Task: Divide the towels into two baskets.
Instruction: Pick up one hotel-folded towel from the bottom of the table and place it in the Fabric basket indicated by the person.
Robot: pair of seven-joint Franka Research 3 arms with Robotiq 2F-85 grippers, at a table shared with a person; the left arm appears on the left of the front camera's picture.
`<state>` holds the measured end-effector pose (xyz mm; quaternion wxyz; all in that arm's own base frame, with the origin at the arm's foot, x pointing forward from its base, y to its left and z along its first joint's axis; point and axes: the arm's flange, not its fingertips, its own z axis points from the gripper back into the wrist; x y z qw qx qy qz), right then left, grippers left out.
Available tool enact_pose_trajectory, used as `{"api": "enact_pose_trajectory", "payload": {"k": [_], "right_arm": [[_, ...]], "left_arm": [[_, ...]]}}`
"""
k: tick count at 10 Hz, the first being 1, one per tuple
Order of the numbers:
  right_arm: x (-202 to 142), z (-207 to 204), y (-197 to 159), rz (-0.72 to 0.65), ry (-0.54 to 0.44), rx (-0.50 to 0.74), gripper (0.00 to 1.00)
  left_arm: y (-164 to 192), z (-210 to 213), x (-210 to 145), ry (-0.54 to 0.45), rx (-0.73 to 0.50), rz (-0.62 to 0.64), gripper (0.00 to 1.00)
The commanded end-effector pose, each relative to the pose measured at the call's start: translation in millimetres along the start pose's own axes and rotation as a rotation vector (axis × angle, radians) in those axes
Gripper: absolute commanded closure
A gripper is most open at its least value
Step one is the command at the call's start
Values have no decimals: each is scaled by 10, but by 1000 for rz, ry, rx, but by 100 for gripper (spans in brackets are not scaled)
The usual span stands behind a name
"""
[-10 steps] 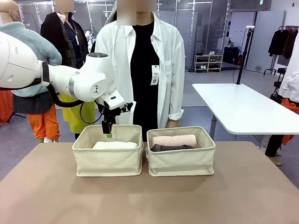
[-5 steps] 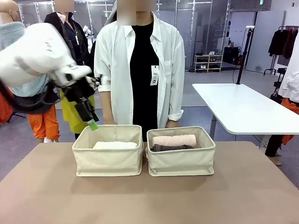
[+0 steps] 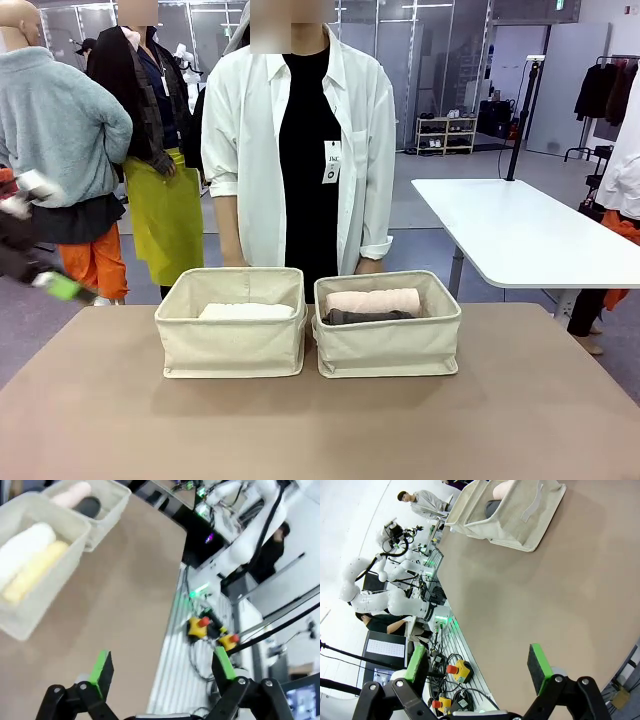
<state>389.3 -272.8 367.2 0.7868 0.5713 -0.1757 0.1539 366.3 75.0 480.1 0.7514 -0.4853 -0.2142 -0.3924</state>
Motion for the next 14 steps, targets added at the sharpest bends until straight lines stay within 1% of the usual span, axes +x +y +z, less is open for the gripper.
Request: {"api": "enact_pose_trajectory", "payload": {"k": [1,2,5,6,7,8,9,14], "right_arm": [[-6,-45,33,1,-6,-9,0],[-6,-45,33,1,-6,-9,0],[-6,-45,33,1,-6,-9,0],[-6,-45,33,1,-6,-9,0],[-6,-45,33,1,-6,-9,0],[-6,-45,33,1,-6,-9,0],[-6,-45,33,1,-6,-9,0],[-6,-45,33,1,-6,-9,0]], "left_arm": [[140,413,-398,-147,-23,127,0],[168,617,-610,-200,-38,142,0],[425,1204,-1166,-325,-23,287,0],[548,1336,-1330,-330,-32,308,0],[671,1506,-1373,-312,3,323,0],[774,1581,-1304,-287,8,313,0],[538,1310,-1415,-298,12,341,0],[538,1310,-1415,-298,12,341,0]]}}
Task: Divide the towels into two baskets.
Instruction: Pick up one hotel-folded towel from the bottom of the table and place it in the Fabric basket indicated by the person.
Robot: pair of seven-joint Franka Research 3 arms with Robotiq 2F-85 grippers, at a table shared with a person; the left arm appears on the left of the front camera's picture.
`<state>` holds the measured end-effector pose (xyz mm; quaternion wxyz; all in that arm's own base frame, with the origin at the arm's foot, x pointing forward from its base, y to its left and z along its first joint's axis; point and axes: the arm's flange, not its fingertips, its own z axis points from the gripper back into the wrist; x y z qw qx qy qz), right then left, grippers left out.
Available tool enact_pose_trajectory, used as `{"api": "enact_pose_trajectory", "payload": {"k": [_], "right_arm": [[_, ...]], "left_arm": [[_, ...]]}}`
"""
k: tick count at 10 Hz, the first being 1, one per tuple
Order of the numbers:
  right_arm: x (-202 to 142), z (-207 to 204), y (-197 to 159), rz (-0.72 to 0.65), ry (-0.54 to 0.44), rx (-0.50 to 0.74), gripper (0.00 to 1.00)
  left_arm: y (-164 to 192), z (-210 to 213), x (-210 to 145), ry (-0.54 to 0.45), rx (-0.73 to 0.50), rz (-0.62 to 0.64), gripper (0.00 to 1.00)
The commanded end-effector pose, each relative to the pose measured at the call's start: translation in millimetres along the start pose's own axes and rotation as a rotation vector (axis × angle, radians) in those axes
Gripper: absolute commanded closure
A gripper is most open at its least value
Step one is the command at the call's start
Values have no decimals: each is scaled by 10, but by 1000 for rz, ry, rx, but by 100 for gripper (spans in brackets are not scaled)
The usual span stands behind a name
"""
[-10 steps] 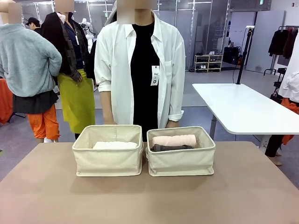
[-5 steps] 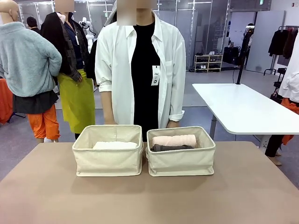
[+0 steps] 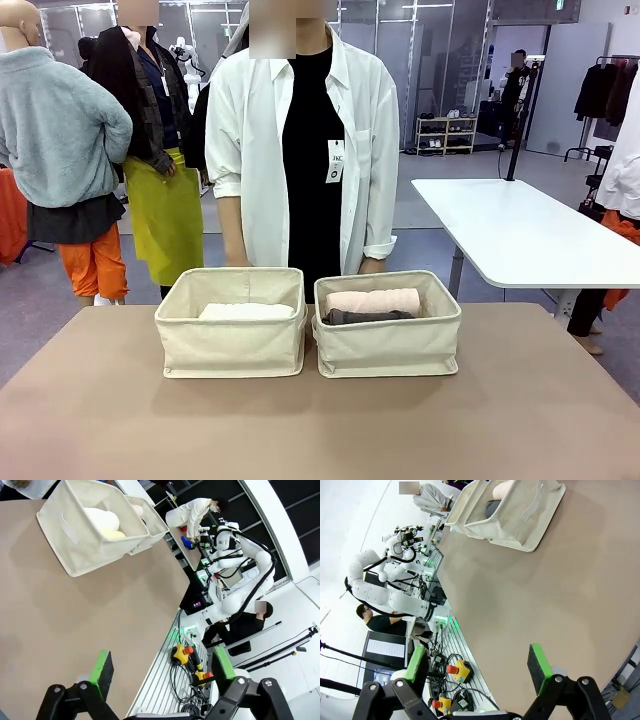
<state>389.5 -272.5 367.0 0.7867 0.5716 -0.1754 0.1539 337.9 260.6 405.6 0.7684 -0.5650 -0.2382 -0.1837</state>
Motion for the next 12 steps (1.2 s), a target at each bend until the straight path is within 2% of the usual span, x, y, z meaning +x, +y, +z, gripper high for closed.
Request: {"api": "enact_pose_trajectory", "payload": {"k": [1,12], "right_arm": [[-6,-41,35,2,-6,-9,0],[-6,-41,35,2,-6,-9,0]], "left_arm": [[-55,-6,-36,-2,7,-1,0],[-55,-6,-36,-2,7,-1,0]]}}
